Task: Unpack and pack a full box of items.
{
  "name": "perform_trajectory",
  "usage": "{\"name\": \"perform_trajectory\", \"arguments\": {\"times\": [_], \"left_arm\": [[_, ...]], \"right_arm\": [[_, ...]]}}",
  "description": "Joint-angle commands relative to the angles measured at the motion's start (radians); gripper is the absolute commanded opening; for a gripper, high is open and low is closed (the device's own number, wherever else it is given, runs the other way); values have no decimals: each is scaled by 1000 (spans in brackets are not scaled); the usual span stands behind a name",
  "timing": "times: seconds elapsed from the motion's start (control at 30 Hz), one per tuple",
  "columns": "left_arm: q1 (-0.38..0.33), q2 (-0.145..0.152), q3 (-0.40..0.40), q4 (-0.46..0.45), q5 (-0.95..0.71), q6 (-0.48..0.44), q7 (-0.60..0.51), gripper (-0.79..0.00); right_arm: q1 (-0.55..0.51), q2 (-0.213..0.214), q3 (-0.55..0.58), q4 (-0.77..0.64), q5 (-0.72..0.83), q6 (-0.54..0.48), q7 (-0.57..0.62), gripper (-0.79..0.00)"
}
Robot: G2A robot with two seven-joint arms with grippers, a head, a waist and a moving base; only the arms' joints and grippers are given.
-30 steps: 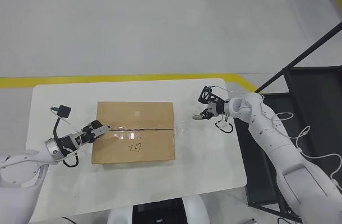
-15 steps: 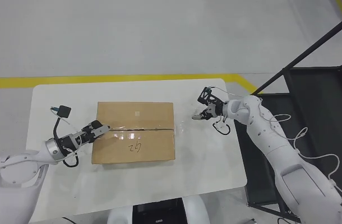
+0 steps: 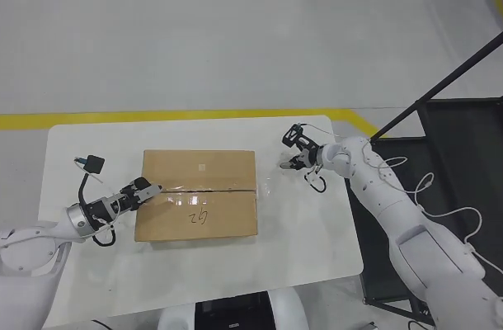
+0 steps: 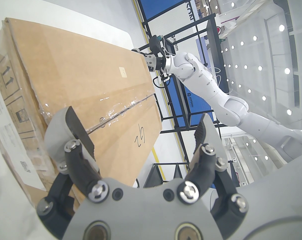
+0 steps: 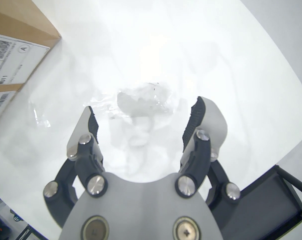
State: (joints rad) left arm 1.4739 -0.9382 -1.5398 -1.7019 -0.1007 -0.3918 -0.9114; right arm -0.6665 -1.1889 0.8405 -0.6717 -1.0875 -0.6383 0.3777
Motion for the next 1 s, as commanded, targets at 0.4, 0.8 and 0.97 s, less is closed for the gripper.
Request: {"name": "perform_trajectory", "arguments": {"times": [0.4, 0.8, 0.97], "left_arm": [[0, 0, 0, 0, 0, 0, 0, 0], [0, 0, 0, 0, 0, 0, 0, 0], [0, 0, 0, 0, 0, 0, 0, 0]], "right_arm": [[57, -64, -57, 132, 8, 65, -27, -265], [91, -102, -82, 206, 7, 82, -24, -317], [103, -114, -86, 231, 10, 82, -21, -529]]}}
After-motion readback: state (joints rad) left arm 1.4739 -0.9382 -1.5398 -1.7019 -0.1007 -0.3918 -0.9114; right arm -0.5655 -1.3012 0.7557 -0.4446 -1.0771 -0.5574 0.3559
